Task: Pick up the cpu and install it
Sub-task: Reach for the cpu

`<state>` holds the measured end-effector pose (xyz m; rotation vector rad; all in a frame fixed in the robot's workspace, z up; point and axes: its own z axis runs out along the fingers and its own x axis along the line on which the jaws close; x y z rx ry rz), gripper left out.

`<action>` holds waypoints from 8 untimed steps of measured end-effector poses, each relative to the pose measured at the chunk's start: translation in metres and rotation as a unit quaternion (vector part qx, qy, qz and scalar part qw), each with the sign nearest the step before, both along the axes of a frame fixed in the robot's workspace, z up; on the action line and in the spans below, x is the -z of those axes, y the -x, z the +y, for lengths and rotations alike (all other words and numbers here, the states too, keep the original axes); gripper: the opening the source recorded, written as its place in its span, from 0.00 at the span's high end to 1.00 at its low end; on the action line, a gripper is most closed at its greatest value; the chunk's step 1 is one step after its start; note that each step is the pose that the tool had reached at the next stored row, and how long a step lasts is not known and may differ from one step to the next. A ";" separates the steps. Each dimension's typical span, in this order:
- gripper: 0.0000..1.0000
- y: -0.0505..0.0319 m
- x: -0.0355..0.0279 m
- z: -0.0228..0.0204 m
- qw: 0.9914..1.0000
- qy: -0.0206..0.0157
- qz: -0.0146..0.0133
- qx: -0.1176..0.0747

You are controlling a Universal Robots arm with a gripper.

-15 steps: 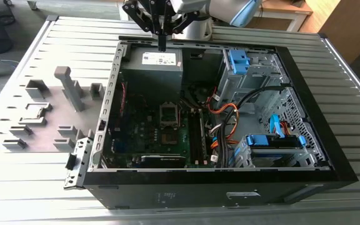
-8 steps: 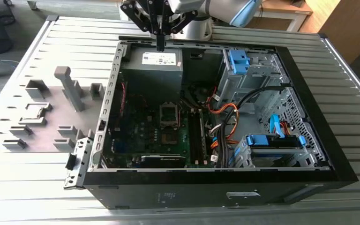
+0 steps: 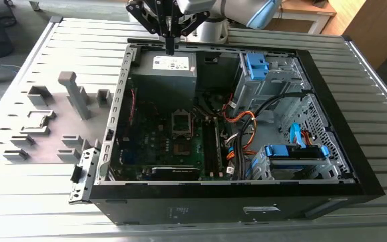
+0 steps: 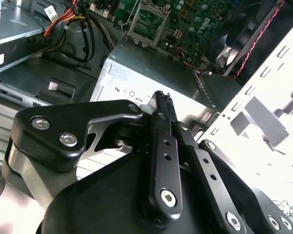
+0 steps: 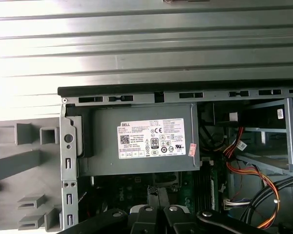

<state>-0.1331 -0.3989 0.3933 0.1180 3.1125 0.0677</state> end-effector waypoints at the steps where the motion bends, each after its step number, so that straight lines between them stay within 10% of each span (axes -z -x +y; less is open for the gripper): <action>1: 0.89 0.0005 0.0000 0.0000 1.000 0.000 0.000 0.000; 8: 0.89 0.0050 0.0000 0.0000 1.000 0.000 0.000 0.000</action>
